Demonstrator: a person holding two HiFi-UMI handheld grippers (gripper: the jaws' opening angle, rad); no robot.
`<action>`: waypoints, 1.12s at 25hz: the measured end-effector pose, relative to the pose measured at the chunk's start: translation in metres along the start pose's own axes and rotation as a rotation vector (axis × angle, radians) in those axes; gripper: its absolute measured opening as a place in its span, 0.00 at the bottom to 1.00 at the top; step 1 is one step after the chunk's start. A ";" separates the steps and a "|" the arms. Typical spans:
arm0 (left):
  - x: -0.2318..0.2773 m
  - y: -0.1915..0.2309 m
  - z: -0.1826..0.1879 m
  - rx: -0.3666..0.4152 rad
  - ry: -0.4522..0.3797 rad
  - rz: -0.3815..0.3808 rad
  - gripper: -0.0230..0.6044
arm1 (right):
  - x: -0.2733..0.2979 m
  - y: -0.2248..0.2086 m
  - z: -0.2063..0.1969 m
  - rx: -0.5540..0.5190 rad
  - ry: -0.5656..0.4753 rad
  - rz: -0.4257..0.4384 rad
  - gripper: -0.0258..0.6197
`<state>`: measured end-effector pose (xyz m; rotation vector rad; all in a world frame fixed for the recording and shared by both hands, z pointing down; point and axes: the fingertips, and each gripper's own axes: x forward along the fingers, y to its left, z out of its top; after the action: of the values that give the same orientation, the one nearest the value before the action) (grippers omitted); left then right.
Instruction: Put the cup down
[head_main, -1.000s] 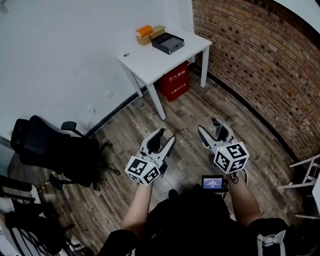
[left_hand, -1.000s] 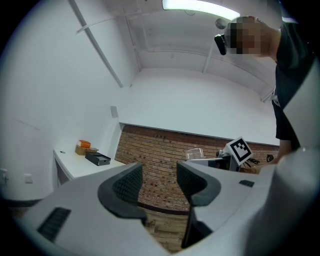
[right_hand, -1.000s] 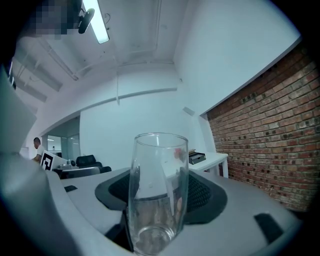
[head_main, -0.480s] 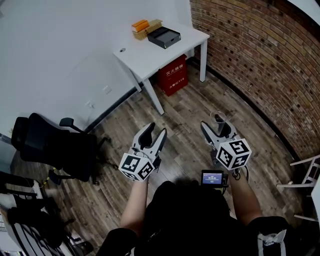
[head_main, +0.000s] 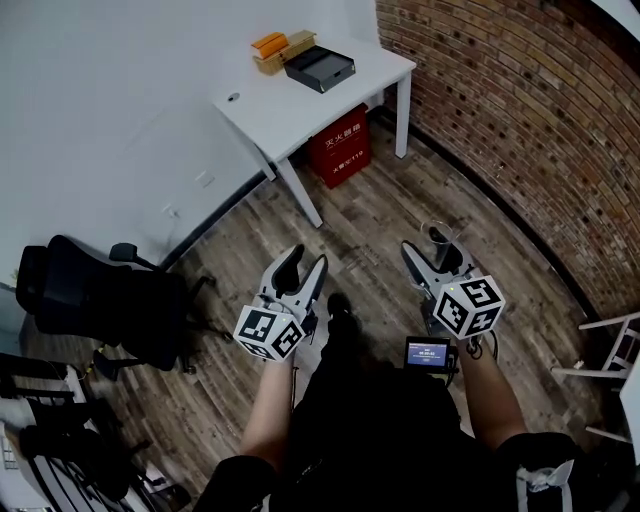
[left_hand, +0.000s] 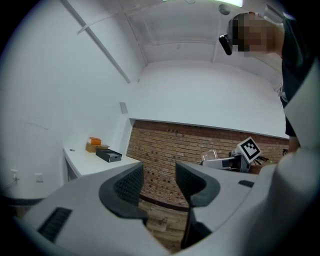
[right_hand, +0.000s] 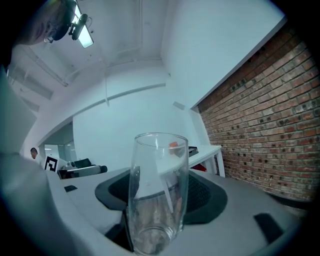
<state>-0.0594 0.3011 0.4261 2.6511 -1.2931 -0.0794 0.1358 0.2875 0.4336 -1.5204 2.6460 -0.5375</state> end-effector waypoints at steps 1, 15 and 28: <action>0.009 0.007 -0.003 -0.005 0.006 -0.005 0.36 | 0.008 -0.004 -0.001 0.000 0.005 -0.004 0.48; 0.165 0.176 0.036 0.028 0.013 -0.108 0.36 | 0.209 -0.062 0.055 -0.018 0.007 -0.072 0.48; 0.260 0.275 0.051 0.018 0.039 -0.151 0.36 | 0.326 -0.107 0.075 0.018 0.030 -0.128 0.48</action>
<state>-0.1188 -0.0756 0.4384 2.7480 -1.0857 -0.0373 0.0713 -0.0572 0.4404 -1.6985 2.5708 -0.5939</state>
